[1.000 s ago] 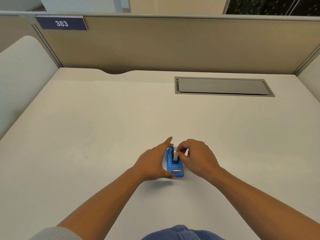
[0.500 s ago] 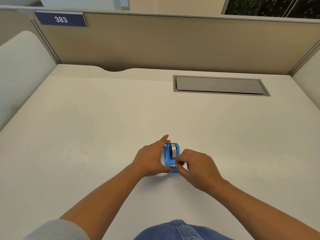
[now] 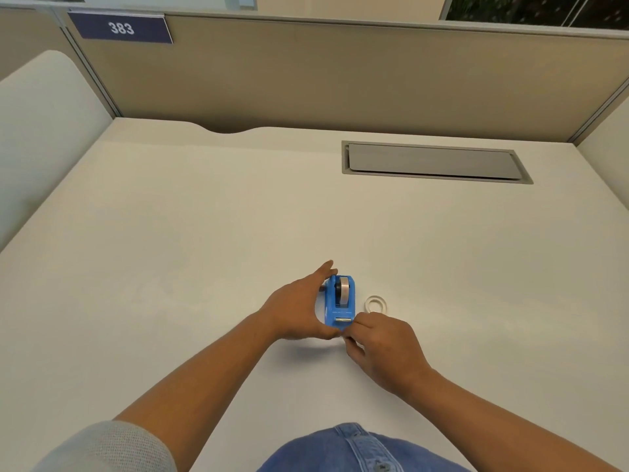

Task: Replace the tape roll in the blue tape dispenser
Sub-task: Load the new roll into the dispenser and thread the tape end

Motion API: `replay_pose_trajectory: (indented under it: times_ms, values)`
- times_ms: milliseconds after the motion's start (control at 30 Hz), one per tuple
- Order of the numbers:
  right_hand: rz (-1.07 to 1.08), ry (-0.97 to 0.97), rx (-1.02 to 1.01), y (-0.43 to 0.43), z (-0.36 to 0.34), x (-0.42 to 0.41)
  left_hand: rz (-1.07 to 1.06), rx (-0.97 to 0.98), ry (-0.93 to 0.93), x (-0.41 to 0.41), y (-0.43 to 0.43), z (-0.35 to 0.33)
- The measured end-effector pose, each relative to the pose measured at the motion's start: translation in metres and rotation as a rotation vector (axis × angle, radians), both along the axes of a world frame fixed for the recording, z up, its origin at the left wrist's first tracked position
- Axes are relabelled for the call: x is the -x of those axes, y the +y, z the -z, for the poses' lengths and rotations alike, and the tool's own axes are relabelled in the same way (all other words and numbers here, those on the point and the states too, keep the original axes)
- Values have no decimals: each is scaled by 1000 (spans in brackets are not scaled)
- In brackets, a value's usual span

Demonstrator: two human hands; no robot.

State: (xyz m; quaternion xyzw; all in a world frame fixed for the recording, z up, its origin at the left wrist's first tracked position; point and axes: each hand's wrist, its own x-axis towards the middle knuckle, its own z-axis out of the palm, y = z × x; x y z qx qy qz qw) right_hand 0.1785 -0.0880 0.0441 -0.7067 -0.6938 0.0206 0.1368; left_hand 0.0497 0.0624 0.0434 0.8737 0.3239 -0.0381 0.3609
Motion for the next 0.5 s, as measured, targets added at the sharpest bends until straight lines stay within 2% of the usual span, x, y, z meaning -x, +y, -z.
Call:
replay_pose_trajectory:
  times_ms: [300,367,500]
  values:
    - [27,36,-21,2,9,-4,-62,-33,-65,3,-8,7]
    - [79,128,34,0,8,-2,-60,-68,-63,3,-8,7]
    - [344,461,136,-4,5,2,-60,-119,-61,4,-10,8]
